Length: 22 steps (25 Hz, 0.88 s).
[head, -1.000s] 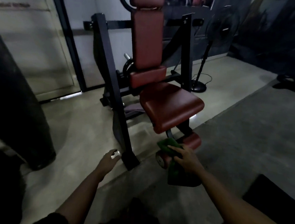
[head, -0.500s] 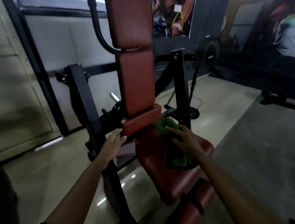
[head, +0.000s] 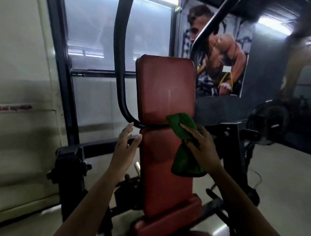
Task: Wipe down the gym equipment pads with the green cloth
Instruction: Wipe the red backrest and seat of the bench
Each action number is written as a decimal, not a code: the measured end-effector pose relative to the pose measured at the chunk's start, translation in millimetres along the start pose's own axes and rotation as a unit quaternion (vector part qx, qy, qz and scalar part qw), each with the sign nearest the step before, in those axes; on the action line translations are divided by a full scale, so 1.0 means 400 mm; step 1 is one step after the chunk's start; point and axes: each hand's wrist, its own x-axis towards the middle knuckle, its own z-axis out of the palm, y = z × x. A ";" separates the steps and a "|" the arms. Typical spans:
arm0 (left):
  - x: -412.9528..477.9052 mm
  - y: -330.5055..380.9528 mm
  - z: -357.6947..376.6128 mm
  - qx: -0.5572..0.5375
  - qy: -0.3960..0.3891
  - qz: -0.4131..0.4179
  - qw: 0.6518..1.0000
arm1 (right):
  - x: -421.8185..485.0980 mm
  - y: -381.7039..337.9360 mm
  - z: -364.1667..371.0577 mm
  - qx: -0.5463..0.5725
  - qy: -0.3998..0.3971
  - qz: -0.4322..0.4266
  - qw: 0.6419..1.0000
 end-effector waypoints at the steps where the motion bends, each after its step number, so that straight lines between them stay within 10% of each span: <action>1: 0.039 0.007 0.010 -0.002 0.017 0.021 1.000 | 0.045 0.013 0.014 0.011 0.009 -0.012 1.000; 22: 0.532 -0.047 0.171 -0.120 0.129 0.226 0.958 | 0.714 -0.049 0.243 -0.109 0.269 -0.158 0.944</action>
